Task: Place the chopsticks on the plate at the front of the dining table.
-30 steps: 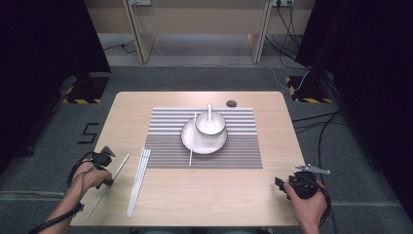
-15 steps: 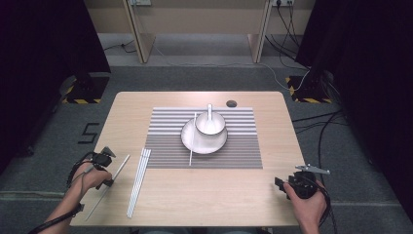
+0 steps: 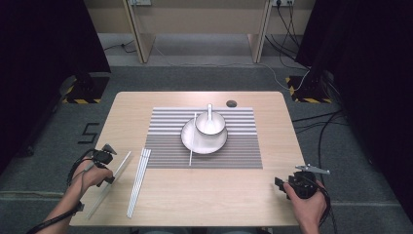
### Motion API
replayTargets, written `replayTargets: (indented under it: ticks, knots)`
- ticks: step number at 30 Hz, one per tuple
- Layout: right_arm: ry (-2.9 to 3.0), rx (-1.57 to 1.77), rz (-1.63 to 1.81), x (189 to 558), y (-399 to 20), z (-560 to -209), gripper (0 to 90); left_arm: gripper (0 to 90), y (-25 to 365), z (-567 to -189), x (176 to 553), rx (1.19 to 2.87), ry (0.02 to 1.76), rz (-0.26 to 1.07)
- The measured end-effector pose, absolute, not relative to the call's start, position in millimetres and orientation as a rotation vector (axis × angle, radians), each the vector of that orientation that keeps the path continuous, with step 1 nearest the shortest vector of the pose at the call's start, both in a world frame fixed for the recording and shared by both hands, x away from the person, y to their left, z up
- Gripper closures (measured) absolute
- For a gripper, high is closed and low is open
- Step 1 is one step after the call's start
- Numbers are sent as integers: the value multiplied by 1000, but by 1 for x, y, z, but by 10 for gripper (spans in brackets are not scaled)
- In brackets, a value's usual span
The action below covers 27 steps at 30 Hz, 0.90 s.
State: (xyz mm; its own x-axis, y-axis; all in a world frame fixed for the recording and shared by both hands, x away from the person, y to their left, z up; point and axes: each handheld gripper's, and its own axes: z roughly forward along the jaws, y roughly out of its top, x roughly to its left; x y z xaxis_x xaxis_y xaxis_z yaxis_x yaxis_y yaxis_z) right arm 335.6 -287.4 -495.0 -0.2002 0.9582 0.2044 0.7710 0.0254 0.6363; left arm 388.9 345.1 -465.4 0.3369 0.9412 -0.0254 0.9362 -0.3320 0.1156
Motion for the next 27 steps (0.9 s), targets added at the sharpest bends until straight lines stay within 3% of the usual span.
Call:
replayTargets:
  ticks: [27]
  knots:
    - [2017,1782,949,335,-288,-495,381,849,336,-450,399,2422,1718,87]
